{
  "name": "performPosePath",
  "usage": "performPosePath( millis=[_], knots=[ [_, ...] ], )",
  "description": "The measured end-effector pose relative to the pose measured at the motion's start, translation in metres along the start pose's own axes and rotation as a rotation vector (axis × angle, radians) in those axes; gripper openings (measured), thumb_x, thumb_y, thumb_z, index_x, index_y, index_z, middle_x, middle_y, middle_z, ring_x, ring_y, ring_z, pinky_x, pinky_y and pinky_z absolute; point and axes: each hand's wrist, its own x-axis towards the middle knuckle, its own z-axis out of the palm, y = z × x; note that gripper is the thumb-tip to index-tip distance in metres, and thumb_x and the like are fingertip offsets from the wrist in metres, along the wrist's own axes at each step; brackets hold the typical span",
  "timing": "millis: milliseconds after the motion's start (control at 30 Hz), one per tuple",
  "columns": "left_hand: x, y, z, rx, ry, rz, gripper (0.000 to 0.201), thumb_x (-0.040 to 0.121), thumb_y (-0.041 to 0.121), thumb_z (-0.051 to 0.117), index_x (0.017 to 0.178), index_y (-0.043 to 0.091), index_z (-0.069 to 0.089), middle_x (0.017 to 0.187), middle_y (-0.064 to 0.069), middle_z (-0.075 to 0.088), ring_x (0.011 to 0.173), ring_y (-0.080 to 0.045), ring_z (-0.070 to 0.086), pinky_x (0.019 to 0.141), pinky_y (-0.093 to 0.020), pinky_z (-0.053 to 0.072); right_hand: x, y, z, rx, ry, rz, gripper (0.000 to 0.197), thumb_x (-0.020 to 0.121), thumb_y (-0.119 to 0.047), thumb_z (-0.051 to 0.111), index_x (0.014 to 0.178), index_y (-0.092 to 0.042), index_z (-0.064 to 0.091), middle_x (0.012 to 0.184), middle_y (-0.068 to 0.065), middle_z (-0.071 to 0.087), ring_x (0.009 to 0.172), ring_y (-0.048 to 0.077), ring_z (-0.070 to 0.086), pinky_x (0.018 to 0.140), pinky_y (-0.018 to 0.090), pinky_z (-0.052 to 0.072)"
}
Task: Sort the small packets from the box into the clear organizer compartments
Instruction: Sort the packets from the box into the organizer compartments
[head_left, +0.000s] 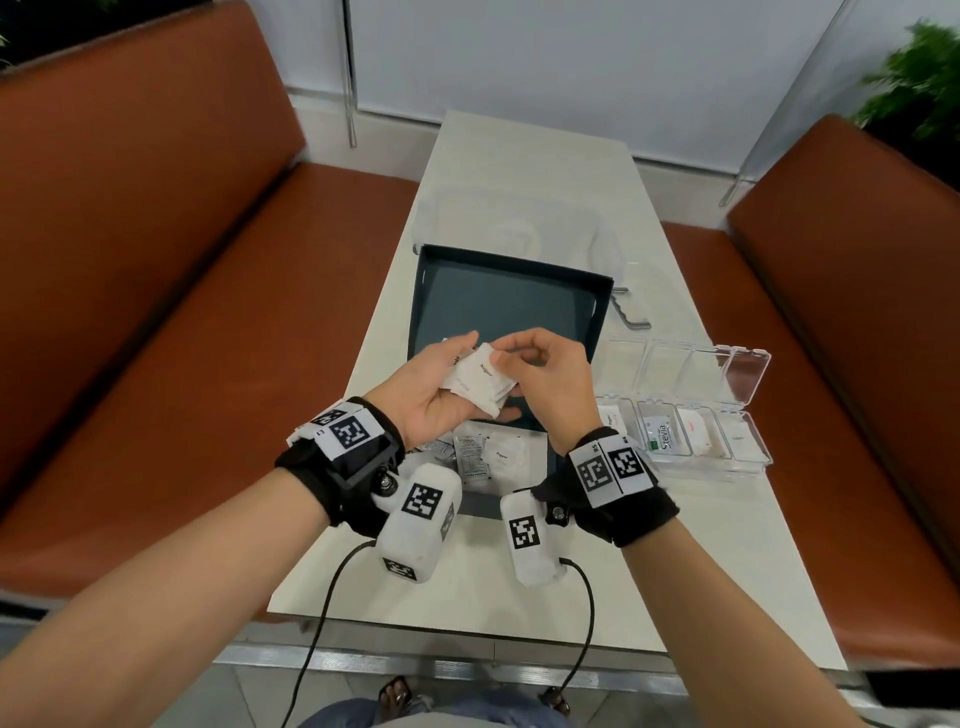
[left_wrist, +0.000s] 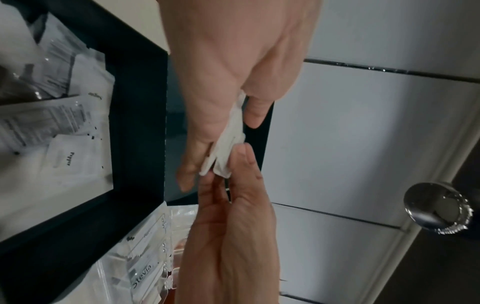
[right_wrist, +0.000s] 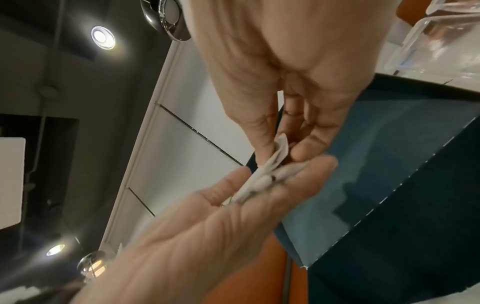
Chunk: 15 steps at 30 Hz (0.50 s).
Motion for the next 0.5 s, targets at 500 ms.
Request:
performPosePath(
  millis=[500],
  knots=[
    [0.038, -0.048, 0.045, 0.374, 0.267, 0.150, 0.035, 0.085, -0.004, 0.068, 0.119, -0.003, 0.058, 0.109, -0.023, 0.069, 0.090, -0.030, 0.073, 0.064, -0.034, 0.061, 0.005, 0.031, -0.078, 0.071, -0.002, 0.171, 0.008, 0.092, -0.016, 0.060, 0.089, -0.016, 0.068, 0.077, -0.001, 0.069, 0.067, 0.012, 0.063, 0.061, 0.024, 0.051]
  ],
)
